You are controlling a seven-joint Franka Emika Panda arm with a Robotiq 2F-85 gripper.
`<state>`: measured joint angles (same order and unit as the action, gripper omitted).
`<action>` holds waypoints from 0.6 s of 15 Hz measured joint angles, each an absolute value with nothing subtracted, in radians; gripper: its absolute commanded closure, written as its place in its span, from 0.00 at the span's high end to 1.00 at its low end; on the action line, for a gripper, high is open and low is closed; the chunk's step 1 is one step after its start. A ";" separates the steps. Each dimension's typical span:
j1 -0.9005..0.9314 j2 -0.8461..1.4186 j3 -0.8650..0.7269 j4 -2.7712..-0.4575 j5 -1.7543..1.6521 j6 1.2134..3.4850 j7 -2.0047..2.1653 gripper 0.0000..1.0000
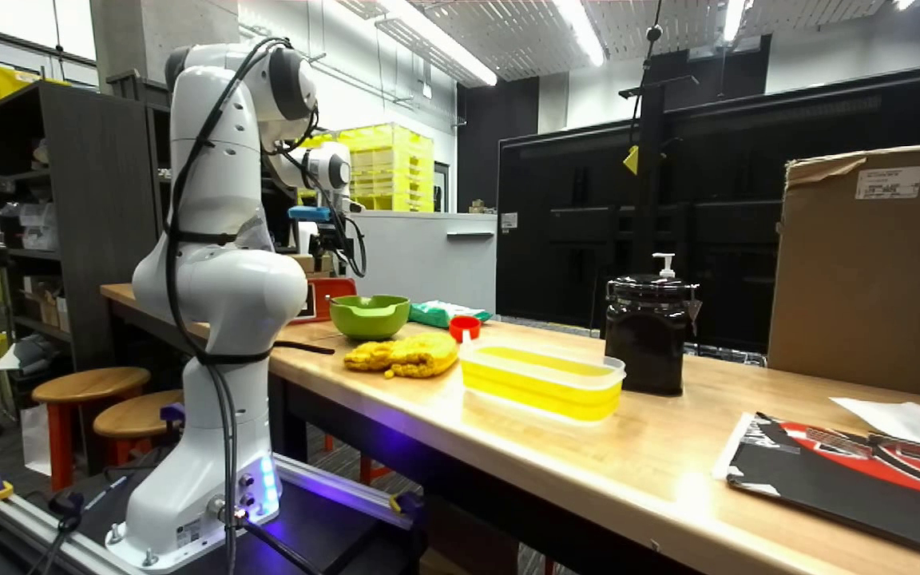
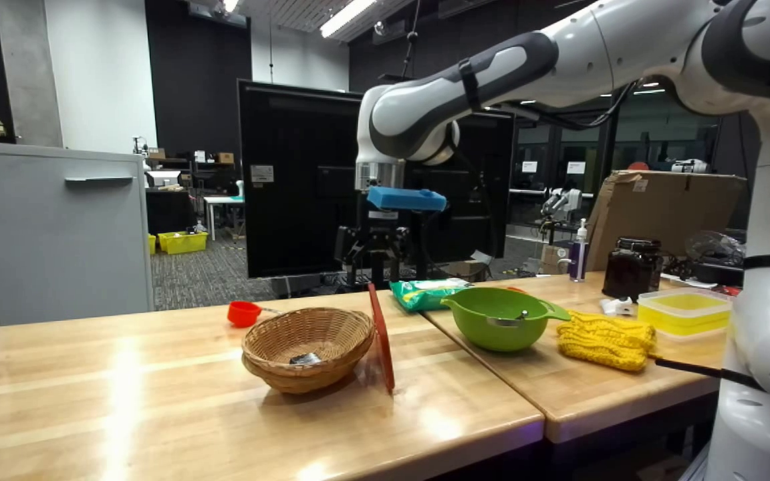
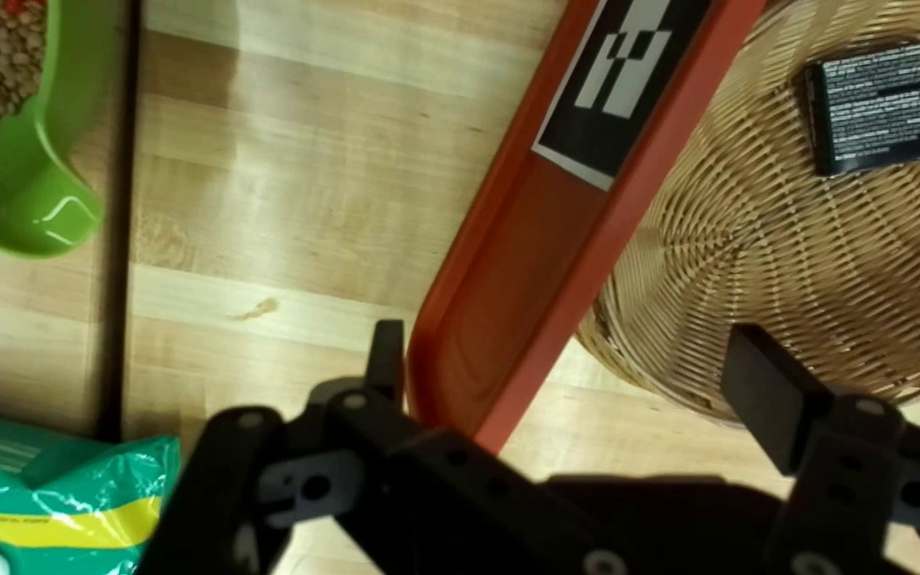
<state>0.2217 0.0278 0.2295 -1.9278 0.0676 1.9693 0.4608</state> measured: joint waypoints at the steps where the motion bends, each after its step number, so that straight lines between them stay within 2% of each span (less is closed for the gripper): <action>1: 0.222 0.032 0.229 -1.934 0.075 1.976 0.461 1.00; 4: 0.223 0.045 0.230 -1.956 0.100 2.001 0.462 1.00; 5: 0.223 0.049 0.230 -1.963 0.108 2.010 0.462 0.75; 6: 0.224 0.053 0.230 -1.970 0.115 2.019 0.462 0.74; 9: 0.226 0.064 0.230 -1.983 0.123 2.037 0.462 0.52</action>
